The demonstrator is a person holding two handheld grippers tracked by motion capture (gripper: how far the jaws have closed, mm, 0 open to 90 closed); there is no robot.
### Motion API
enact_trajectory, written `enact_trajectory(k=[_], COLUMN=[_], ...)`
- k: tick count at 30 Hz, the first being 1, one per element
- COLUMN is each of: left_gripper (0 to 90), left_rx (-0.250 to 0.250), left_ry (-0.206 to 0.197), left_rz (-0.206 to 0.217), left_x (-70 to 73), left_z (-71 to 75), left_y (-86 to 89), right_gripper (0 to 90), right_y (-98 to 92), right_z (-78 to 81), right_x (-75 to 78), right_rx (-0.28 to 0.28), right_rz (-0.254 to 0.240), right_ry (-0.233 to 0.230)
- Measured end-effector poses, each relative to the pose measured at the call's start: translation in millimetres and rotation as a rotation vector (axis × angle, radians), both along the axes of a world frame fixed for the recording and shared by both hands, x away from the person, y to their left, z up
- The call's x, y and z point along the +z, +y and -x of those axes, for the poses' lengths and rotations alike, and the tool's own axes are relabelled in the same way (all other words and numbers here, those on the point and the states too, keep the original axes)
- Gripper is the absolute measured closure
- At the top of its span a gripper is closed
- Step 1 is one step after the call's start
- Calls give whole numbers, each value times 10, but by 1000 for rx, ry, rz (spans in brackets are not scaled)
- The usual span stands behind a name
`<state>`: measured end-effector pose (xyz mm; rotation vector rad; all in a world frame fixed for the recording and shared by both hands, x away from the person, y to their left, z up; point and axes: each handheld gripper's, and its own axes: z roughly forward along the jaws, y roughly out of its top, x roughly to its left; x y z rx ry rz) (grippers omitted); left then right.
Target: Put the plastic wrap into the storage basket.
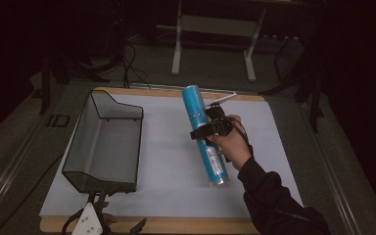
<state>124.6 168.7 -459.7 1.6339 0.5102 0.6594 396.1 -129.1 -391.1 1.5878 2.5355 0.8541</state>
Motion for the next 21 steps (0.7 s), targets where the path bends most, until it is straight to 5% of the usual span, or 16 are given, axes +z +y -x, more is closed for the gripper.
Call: enact_trajectory(k=[11,21], left_gripper=[6,7], left_rx=[-27,-42], left_ry=[28,53], left_rz=[-17,9], left_x=[-23,-32], left_z=[-12,-19], left_y=[-34,-14], right_gripper=[316,316], right_y=[439,817], right_z=[-37,-84], right_x=[169,268], right_rx=[38,59], right_rz=[-40,-63], right_ry=[-53,-86])
